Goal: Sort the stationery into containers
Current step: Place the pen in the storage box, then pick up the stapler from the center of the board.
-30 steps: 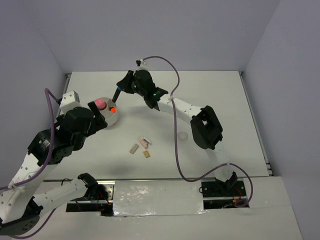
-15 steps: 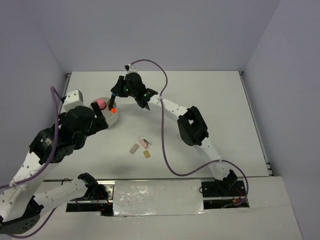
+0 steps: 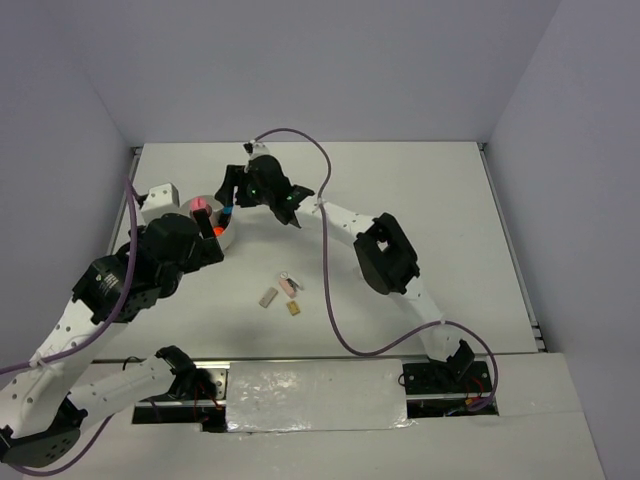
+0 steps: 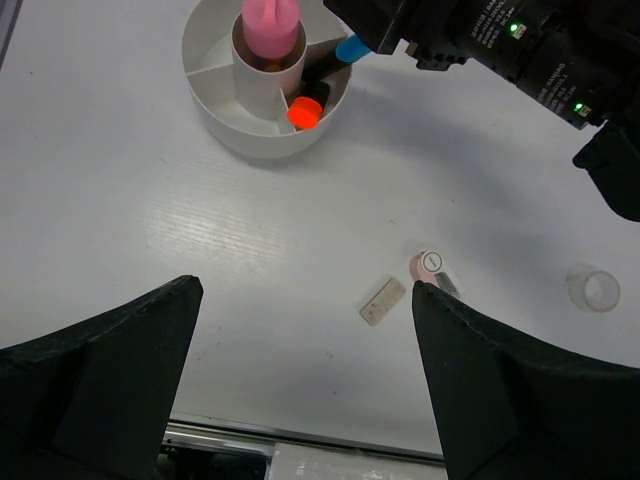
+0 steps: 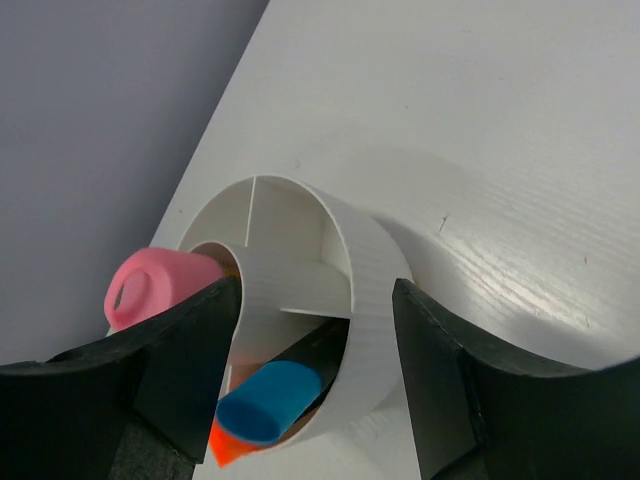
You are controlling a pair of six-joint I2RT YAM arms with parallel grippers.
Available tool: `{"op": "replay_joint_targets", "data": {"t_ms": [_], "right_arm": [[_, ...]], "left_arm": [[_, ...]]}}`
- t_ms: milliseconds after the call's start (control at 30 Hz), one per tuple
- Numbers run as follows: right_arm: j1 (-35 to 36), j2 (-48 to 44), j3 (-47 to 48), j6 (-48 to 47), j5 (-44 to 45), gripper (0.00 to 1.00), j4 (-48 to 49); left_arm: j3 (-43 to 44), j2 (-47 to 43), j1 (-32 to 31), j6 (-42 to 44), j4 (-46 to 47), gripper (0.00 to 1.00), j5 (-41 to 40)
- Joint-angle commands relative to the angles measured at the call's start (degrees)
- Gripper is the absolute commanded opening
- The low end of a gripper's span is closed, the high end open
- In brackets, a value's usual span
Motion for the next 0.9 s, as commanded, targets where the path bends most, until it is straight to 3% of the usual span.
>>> {"op": "replay_joint_targets", "data": {"t_ms": [0, 100, 367, 567, 867], "right_arm": [[0.35, -9.37, -3.23, -1.11, -0.22, 0.71, 3.67], [0.17, -14.91, -10.35, -0.76, -0.65, 0.70, 8.67], [-2.81, -31.16, -28.80, 3.74, 3.03, 0.73, 11.06], [-2.99, -40.57, -32.15, -7.34, 6.45, 0.75, -11.59], [-1.77, -54.02, -55.96, -9.80, 7.00, 0.70, -18.48]], "left_arm": [[-2.04, -1.63, 0.08, -0.01, 2.57, 0.99, 1.08], [-4.24, -2.52, -0.01, -0.27, 3.10, 0.99, 1.96], [-11.35, -2.18, 0.08, 2.18, 8.54, 0.99, 8.80], [-16.36, 4.68, -0.01, 3.16, 13.28, 0.94, 17.42], [-19.54, 9.07, 0.08, 2.10, 19.97, 0.92, 21.83]]}}
